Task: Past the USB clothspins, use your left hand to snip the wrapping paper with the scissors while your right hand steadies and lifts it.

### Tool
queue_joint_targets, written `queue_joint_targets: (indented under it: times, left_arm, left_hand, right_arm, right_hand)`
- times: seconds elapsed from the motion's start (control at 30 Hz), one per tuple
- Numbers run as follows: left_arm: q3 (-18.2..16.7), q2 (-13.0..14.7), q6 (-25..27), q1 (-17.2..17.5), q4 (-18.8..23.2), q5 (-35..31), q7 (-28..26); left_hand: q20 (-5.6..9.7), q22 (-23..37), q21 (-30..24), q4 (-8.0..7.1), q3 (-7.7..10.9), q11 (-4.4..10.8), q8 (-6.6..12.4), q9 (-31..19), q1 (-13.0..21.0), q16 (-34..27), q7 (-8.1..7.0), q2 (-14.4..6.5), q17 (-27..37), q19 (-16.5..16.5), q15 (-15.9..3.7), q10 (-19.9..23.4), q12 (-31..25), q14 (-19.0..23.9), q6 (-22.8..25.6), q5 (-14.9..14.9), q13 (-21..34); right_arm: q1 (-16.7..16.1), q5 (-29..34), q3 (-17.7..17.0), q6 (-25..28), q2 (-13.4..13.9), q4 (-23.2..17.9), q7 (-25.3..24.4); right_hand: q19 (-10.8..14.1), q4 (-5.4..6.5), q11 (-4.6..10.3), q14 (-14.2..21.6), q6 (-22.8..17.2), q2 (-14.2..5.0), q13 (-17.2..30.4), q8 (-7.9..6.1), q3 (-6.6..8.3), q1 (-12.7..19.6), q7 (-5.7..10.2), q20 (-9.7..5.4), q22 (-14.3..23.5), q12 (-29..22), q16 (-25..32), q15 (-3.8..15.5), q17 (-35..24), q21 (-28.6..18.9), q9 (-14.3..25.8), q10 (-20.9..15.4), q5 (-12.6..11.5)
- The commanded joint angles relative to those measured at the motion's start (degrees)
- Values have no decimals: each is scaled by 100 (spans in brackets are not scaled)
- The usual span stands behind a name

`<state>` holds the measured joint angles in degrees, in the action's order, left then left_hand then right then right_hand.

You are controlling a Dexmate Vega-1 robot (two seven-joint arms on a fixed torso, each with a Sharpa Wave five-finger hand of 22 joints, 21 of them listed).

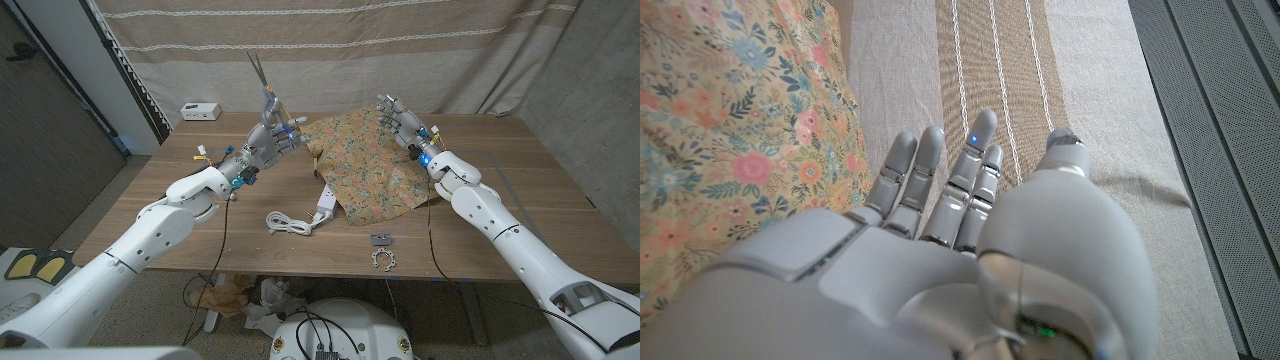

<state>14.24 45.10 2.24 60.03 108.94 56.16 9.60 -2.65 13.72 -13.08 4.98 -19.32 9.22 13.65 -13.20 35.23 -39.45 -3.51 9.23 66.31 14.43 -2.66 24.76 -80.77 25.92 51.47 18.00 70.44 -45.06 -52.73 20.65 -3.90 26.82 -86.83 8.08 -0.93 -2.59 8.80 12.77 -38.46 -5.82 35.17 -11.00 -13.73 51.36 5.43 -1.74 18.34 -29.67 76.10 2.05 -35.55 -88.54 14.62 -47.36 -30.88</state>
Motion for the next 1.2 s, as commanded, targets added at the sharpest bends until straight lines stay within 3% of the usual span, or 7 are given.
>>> queue_joint_targets:
  times: [0.03, 0.57, 0.77, 1.2]
  left_arm:
    - [-90, 292, 268, 62, 162, 119, -45]
    - [-494, 640, 597, 579, 676, 452, -492]
    - [-568, 608, 555, 724, 765, 523, -545]
    - [-1035, 938, 811, 1206, 1040, 839, -562]
  left_hand:
    - [10, 17, -23, 30, -24, 255, 45, -27, 14, -34, 238, -34, 5, 33, -680, 308, -89, 76, 86, 29, 32]
    - [-2, 19, -18, 32, -31, 249, -7, -42, 14, -49, 255, -39, -3, 24, -669, 278, -205, 96, -17, 48, 25]
    - [16, 20, -19, 33, -34, 244, -18, -50, 13, -56, 238, -37, 2, 27, -662, 242, -232, 94, -44, 53, 9]
    - [25, 42, -32, 28, -41, 254, -30, -39, -6, -61, 249, -31, -12, 34, -671, 237, -303, 106, -35, 56, -1]
  right_arm:
    - [108, 39, 4, -3, -28, 160, 30]
    - [208, 500, 80, -290, -1, 374, -94]
    - [224, 1078, 195, -610, 75, 383, -343]
    - [127, 2005, 342, -802, 295, 136, -958]
  right_hand:
    - [-63, -36, -30, -26, 55, -9, 2, 11, -20, -15, 12, -488, 9, -25, 25, 988, 0, -16, 1, 37, 11]
    - [-183, -12, 0, -148, 188, -5, -4, 30, -52, -81, 20, -455, -11, -2, -46, 988, 82, 19, -32, 215, 10]
    - [-267, 5, -13, -224, 253, -17, -43, 28, -70, -109, 36, -427, -21, 33, -179, 1005, 183, 36, -49, 318, 0]
    - [-356, 18, -36, -236, 451, -21, -140, 34, -122, -122, 32, -383, -157, 115, -613, 1018, 524, 115, -87, 542, -39]
